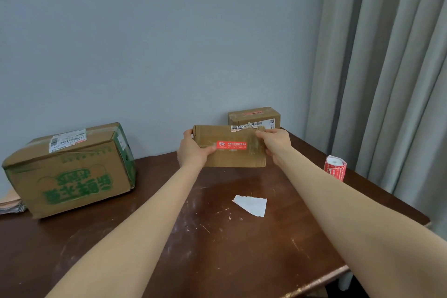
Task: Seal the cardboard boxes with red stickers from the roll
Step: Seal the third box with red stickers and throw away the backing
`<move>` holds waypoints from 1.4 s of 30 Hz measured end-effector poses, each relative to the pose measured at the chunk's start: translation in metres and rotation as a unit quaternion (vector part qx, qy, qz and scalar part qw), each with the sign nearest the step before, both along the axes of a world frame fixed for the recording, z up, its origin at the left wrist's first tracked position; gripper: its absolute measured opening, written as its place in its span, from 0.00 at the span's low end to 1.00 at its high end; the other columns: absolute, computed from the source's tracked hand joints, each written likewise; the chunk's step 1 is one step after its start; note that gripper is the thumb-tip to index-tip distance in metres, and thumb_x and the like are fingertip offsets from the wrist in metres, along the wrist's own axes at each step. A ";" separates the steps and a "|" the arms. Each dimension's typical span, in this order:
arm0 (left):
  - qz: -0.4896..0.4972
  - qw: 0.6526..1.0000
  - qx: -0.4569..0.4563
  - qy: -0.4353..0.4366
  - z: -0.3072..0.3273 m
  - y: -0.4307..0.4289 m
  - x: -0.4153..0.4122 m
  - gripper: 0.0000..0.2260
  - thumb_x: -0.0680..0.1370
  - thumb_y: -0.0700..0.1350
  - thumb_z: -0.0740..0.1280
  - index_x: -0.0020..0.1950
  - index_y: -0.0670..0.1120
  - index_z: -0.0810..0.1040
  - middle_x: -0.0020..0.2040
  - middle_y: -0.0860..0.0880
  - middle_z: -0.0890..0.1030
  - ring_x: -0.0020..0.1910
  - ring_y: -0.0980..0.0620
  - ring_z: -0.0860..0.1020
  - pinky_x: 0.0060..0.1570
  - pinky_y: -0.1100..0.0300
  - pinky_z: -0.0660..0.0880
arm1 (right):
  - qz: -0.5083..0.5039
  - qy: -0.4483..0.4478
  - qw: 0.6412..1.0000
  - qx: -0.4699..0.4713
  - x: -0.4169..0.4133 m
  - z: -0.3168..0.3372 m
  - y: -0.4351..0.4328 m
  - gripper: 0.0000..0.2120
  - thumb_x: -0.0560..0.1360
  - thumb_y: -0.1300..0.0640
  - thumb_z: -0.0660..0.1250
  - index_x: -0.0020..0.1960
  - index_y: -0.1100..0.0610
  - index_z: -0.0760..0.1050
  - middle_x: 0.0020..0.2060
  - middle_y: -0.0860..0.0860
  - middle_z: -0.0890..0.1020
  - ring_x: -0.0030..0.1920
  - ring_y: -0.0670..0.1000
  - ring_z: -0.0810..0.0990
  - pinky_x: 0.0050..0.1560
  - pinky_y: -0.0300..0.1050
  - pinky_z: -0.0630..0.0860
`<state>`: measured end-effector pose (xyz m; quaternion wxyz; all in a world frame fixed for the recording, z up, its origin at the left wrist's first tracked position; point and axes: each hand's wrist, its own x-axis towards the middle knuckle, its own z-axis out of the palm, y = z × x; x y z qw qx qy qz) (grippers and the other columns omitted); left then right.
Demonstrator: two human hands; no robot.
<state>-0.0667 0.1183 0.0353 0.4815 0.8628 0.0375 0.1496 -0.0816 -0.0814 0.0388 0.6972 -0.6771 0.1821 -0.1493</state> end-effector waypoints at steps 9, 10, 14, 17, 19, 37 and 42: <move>0.008 0.999 -0.026 -0.024 0.002 0.020 0.011 0.23 0.78 0.46 0.65 0.73 0.49 0.64 0.68 0.49 0.73 0.62 0.46 0.74 0.58 0.50 0.74 | 0.018 0.005 1.000 0.023 0.020 -0.001 0.020 0.10 0.75 0.51 0.70 0.50 0.56 0.75 0.41 0.48 0.78 0.49 0.51 0.77 0.52 0.46 0.76; 0.013 0.999 -0.041 -0.023 0.003 0.021 0.013 0.22 0.79 0.48 0.64 0.72 0.48 0.65 0.67 0.49 0.73 0.61 0.46 0.74 0.58 0.51 0.74 | 0.017 0.007 0.999 0.026 0.023 -0.002 0.023 0.09 0.74 0.50 0.70 0.46 0.55 0.74 0.41 0.48 0.78 0.49 0.52 0.78 0.55 0.48 0.77; 0.047 0.989 -0.139 -0.020 0.005 0.024 0.018 0.18 0.79 0.56 0.61 0.64 0.46 0.70 0.55 0.52 0.74 0.53 0.50 0.73 0.54 0.55 0.71 | -0.003 0.020 0.999 0.033 0.037 -0.009 0.034 0.13 0.73 0.46 0.70 0.46 0.55 0.75 0.46 0.53 0.79 0.49 0.53 0.78 0.49 0.47 0.76; 0.072 0.976 -0.203 -0.020 0.002 0.032 0.026 0.15 0.78 0.58 0.63 0.55 0.47 0.70 0.51 0.51 0.74 0.52 0.50 0.73 0.54 0.55 0.72 | -0.008 0.024 0.997 0.069 0.047 -0.013 0.042 0.09 0.74 0.52 0.71 0.43 0.57 0.74 0.37 0.54 0.78 0.33 0.49 0.75 0.36 0.41 0.76; 0.088 0.971 -0.222 -0.020 -0.002 0.037 0.032 0.12 0.78 0.53 0.66 0.54 0.47 0.71 0.51 0.50 0.76 0.53 0.49 0.75 0.52 0.56 0.72 | -0.004 0.033 0.994 0.105 0.053 -0.016 0.046 0.07 0.74 0.59 0.72 0.41 0.57 0.73 0.39 0.55 0.79 0.31 0.48 0.76 0.37 0.40 0.79; 0.076 0.990 -0.115 0.036 -0.044 0.049 0.085 0.22 0.78 0.35 0.60 0.71 0.48 0.69 0.65 0.49 0.75 0.48 0.54 0.71 0.47 0.62 0.67 | 0.095 0.121 0.988 -0.014 0.113 -0.053 0.069 0.14 0.76 0.67 0.63 0.62 0.62 0.73 0.48 0.57 0.76 0.42 0.52 0.73 0.31 0.40 0.68; 0.065 0.990 -0.114 0.049 -0.049 0.043 0.097 0.20 0.77 0.35 0.59 0.67 0.48 0.74 0.61 0.48 0.76 0.45 0.52 0.72 0.34 0.64 0.67 | 0.080 0.138 0.983 -0.092 0.128 -0.052 0.070 0.03 0.76 0.66 0.60 0.45 0.62 0.70 0.49 0.57 0.72 0.34 0.50 0.67 0.29 0.41 0.65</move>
